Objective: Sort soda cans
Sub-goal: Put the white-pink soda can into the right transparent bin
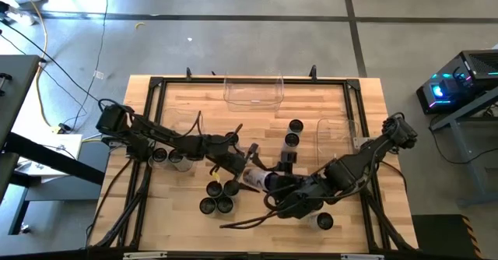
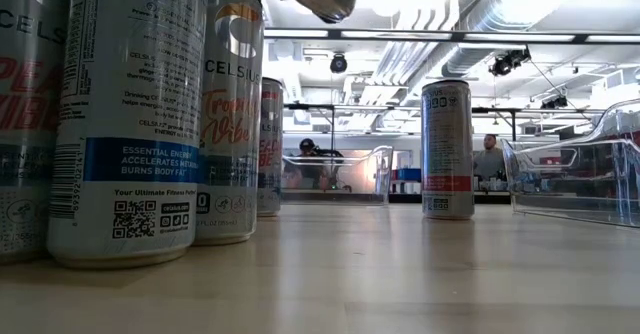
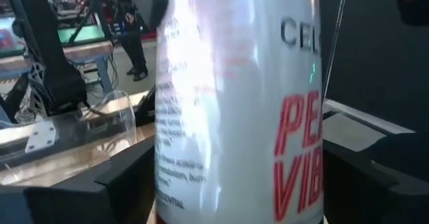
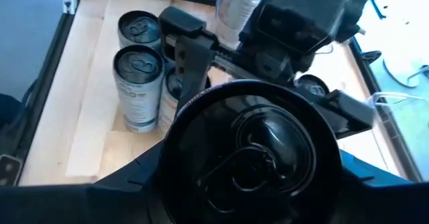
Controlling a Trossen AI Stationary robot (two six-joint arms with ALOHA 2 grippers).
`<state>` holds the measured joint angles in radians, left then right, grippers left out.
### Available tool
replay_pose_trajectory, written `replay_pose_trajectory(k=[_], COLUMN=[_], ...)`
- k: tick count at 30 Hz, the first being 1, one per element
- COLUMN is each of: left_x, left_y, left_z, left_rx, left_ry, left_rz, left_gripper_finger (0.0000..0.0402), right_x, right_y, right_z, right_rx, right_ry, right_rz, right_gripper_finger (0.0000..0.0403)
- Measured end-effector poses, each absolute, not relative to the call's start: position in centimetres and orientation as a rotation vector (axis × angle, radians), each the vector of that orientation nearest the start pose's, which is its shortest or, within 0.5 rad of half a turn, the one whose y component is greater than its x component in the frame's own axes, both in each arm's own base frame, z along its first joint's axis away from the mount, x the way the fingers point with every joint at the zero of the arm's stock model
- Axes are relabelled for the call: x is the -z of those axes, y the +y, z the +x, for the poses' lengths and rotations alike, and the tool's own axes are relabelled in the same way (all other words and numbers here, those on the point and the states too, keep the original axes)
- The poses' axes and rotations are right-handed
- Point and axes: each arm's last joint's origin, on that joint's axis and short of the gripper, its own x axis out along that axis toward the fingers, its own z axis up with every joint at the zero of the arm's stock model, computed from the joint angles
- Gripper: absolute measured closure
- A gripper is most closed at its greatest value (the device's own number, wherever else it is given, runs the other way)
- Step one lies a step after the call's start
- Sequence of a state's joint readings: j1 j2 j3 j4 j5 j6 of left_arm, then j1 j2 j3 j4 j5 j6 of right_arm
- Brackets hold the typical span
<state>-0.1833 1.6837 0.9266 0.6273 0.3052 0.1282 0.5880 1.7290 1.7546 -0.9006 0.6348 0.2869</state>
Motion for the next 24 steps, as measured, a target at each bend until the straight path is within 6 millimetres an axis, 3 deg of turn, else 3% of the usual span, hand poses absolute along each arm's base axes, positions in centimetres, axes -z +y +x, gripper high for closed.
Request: replay_pose_trajectory(k=[3, 7, 11, 20, 24], left_x=[-23.1, -23.1, -22.8, -22.9, -23.2], left_y=[-7.5, -7.7, -7.7, -8.6, -9.1], left_z=[35.5, 35.5, 35.4, 34.6, 34.2], left_rx=[0.495, 0.489, 0.375, -0.143, -0.246], left_ry=[0.086, 0.094, 0.136, 0.237, 0.253], left_rz=[0.120, 0.133, 0.189, 0.537, 0.639], left_gripper_finger=[0.0114, 0.0169, 0.0169, 0.0169, 0.0169], right_x=[-36.1, -36.0, -36.2, -35.3, -34.9], right_y=[18.7, 18.7, 18.6, 17.9, 17.3], right_z=[31.2, 31.2, 31.2, 28.5, 27.9], right_rx=[0.145, 0.151, 0.216, 0.540, 0.617], right_ry=[0.696, 0.696, 0.663, 0.671, 0.693], right_rz=[-0.227, -0.204, -0.185, -0.092, -0.036], right_gripper_finger=[0.0163, 0.0111, 0.0083, 0.0077, 0.0076])
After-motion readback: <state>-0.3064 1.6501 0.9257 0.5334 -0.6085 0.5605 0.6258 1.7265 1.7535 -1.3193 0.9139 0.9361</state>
